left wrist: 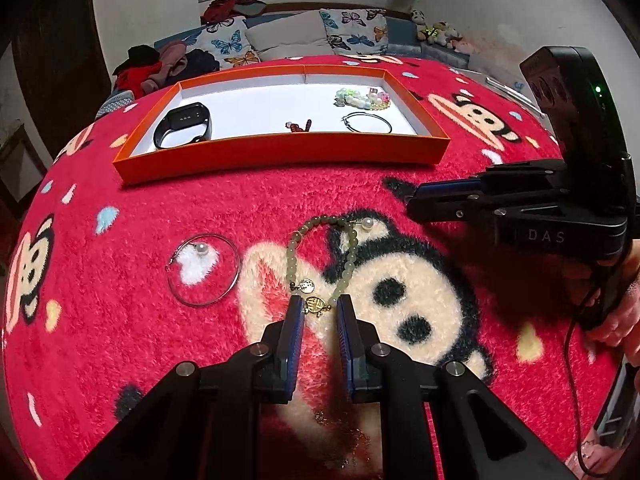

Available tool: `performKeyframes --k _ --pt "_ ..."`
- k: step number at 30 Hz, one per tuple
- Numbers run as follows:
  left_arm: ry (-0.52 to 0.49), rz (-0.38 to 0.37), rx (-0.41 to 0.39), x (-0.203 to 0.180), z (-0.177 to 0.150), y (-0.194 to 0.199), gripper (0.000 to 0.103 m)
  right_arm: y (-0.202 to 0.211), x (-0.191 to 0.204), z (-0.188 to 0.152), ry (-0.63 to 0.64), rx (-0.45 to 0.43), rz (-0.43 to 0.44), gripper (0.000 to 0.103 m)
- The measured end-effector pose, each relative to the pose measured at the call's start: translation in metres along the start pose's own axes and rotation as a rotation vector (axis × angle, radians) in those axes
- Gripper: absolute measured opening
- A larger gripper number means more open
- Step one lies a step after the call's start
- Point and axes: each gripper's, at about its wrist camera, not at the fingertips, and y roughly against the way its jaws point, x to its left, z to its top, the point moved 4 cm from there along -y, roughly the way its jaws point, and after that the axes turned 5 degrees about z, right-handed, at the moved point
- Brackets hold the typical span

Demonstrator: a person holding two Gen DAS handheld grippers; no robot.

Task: Organize jewelry
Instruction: 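Lift the gold-charm bead bracelet with the left tool while the right tool holds the ring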

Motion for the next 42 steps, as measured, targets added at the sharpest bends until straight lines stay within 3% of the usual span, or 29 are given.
performKeyframes --k 7,13,29,34,42 --pt "-0.001 -0.019 -0.014 0.002 0.001 -0.002 0.018 0.000 0.000 0.000 -0.001 -0.001 0.000 0.021" --pt "-0.001 -0.022 -0.031 0.003 -0.001 0.004 0.009 0.000 0.001 0.000 0.001 -0.005 -0.003 0.018" --pt "0.000 0.007 -0.063 0.010 -0.007 0.027 0.008 0.015 0.005 -0.005 -0.008 -0.021 0.001 0.018" --pt "-0.043 -0.007 -0.062 0.003 -0.006 0.026 0.010 0.016 0.004 -0.008 -0.014 -0.012 -0.005 0.018" --pt "-0.197 -0.080 -0.067 -0.014 0.006 0.018 0.011 0.016 0.003 -0.010 -0.017 -0.009 -0.001 0.018"
